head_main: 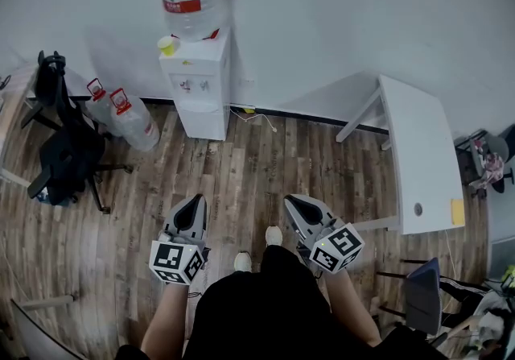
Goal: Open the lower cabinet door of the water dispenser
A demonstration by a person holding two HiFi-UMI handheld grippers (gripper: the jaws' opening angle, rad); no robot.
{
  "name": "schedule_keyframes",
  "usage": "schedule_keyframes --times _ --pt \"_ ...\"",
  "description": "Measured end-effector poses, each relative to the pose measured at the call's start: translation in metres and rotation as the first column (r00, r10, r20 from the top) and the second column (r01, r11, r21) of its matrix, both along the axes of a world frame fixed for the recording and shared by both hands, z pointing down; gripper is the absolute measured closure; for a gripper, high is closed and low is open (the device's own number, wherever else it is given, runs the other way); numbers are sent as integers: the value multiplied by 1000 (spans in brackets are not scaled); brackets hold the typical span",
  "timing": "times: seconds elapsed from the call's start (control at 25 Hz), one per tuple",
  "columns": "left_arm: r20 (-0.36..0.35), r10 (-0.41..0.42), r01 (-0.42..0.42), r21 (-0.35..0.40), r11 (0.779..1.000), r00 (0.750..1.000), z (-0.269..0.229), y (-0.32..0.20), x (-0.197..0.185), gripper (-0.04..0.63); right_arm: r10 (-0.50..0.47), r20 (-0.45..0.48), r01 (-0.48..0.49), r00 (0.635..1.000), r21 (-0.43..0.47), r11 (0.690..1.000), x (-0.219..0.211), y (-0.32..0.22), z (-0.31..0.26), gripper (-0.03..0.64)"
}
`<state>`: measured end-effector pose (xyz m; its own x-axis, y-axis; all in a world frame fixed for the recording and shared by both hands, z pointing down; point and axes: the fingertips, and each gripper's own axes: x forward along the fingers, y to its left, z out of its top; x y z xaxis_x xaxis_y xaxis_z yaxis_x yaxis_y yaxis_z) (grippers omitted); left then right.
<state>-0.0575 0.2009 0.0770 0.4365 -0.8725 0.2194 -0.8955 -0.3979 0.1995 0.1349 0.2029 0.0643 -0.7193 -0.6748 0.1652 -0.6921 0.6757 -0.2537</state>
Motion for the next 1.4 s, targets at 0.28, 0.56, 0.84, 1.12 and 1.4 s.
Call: schedule_keyframes --times 0.28,0.56,0.84,1.12,1.4 --pt "7 -32 32 -11 999 999 5 -20 -6 581 -20 13 20 1000 -3 1000 -6 -30 4 592" --pt "12 -85 85 -21 996 996 12 -59 2 581 -65 28 65 998 -8 998 4 -81 9 592" --pt "22 -157 157 -19 987 987 7 -114 19 581 -151 22 151 988 -17 988 15 -147 16 592" --pt "44 -237 239 -43 970 971 10 -157 39 581 -254 43 255 966 -30 966 24 -210 23 592" --pt "81 -278 284 -66 957 957 15 -196 65 581 -300 76 306 951 -84 948 46 -261 42 593"
